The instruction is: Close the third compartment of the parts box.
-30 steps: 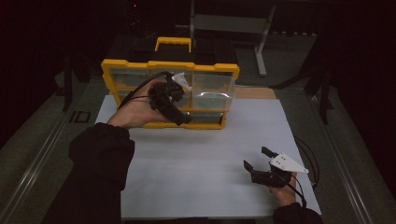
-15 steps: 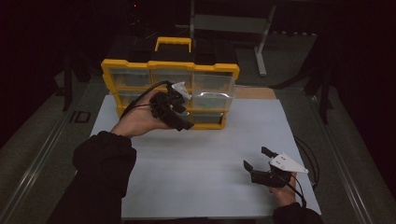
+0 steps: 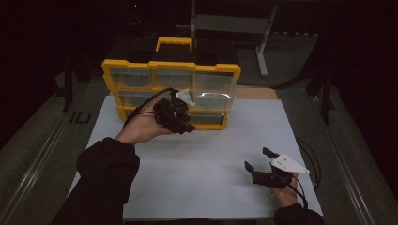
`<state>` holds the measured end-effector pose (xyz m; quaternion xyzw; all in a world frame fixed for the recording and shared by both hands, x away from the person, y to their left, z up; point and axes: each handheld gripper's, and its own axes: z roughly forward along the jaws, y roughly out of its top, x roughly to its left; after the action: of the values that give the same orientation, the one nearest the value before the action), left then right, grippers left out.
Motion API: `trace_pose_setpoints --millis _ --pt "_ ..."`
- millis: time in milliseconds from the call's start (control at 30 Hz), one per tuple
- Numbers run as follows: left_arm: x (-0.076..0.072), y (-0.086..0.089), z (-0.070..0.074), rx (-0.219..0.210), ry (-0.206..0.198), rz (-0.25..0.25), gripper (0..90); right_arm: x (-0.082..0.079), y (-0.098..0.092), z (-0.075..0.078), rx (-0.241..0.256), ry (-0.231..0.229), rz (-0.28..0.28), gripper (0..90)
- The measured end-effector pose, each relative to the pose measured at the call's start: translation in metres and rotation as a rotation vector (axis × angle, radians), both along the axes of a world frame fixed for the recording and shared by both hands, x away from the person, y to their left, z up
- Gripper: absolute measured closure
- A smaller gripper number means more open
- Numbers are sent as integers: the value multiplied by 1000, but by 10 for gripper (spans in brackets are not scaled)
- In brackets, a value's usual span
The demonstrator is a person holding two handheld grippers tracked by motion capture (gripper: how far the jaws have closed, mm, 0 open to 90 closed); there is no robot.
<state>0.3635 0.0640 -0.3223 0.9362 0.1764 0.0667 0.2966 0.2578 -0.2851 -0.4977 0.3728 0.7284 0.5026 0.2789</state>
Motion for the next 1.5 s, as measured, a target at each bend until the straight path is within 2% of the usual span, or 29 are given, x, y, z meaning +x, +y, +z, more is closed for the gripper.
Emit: trace_pose_setpoints --millis 100,167,233,300,433,567,633,733,900,1000,1133,1467,1500 --pt "1 0 -2 0 2 -29 677 0 0 0 0 -1 1 114" --pt "2 0 -3 -16 3 -46 788 0 0 0 2 0 1 114" --pt "2 0 -3 -23 1 -51 860 0 0 0 1 -1 1 115" --pt "1 -1 -3 -29 -7 -59 894 0 0 0 1 -2 1 114" --pt "2 -4 -3 -28 -22 -56 896 0 0 0 1 0 1 115" --pt "5 -4 0 -41 -43 -22 896 0 0 0 0 4 1 114" --pt "6 -4 2 -50 -38 -20 895 0 0 0 0 4 1 115" --pt "8 -5 4 -34 -59 -7 894 0 0 0 1 3 0 115" --pt "12 -2 10 -56 -69 21 895 0 0 0 0 -2 1 114" --pt "13 -4 13 -64 -78 22 895 0 0 0 0 0 0 114" --pt "14 -8 15 -49 -89 20 894 0 0 0 0 1 1 115" --pt "20 -12 18 -66 -101 43 895 0 0 0 2 -1 2 114" --pt "20 -12 18 -63 -119 49 895 0 0 0 2 -2 2 115"
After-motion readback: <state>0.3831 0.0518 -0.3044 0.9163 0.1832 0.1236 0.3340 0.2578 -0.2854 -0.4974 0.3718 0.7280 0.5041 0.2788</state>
